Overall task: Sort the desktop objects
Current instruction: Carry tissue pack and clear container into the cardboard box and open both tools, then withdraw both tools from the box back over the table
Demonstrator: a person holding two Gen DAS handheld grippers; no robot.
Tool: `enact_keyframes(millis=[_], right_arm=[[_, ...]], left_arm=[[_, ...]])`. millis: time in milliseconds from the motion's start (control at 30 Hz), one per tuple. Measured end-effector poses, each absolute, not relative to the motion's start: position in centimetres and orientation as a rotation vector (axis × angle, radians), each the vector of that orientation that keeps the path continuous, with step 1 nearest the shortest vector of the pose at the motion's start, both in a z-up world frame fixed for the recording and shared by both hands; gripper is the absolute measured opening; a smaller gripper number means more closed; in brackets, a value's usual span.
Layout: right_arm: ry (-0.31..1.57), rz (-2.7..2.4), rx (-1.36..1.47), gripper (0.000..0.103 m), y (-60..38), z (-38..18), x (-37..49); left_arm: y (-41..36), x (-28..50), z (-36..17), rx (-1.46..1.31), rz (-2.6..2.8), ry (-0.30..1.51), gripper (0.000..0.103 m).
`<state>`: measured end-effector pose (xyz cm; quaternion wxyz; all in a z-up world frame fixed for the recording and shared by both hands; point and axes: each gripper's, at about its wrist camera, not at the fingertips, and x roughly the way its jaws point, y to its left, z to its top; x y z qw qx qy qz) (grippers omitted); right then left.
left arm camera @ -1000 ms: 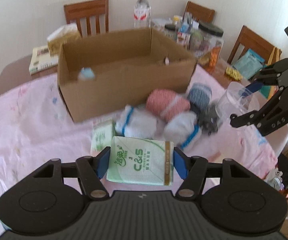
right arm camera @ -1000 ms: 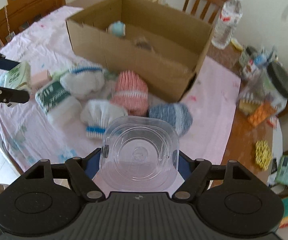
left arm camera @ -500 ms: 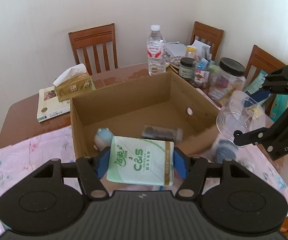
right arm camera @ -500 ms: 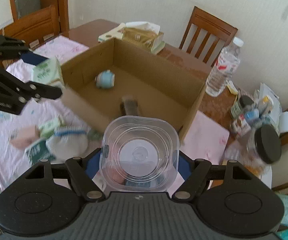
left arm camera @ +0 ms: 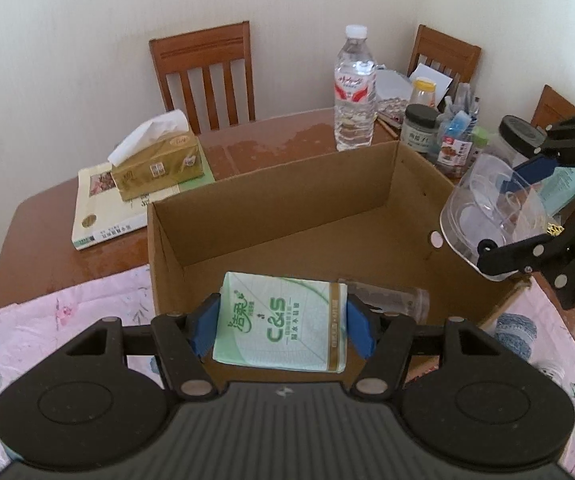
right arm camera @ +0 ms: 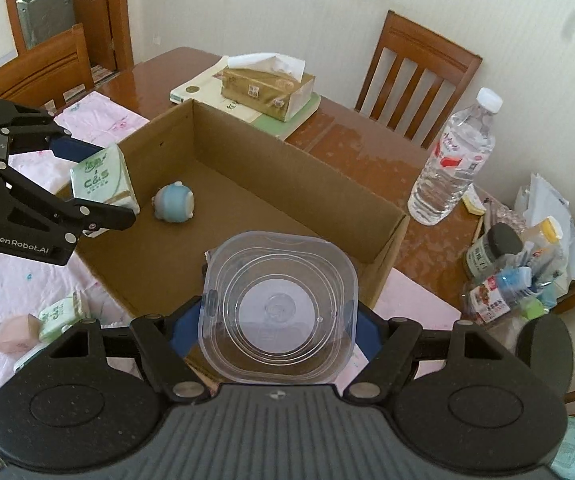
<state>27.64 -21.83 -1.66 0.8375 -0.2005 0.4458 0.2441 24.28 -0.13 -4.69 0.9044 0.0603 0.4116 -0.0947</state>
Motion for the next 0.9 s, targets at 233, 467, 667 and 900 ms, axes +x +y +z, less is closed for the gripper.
enact_keyframes(millis=[233, 467, 667, 900], right_arm=[[0.971, 0.497, -0.407, 0.087, -22.0, -3.2, 29.3], [0.940, 0.470, -0.392, 0.100, -22.8, -1.9, 29.0], [0.922, 0.488, -0.370, 0.103, -22.9, -0.9, 26.3], [0.900, 0.516, -0.335, 0.103, -22.3, -1.9, 20.3]], left_arm=[[0.1, 25.6, -5.9, 0.112, -0.180, 0.867, 0.086], [0.4, 25.8, -5.2, 0.099, -0.182, 0.851, 0.092], [0.6, 23.9, -4.1, 0.111, -0.215, 0.840, 0.097], [1.2, 19.0, -4.4, 0.150, -0.218, 0.844, 0.097]])
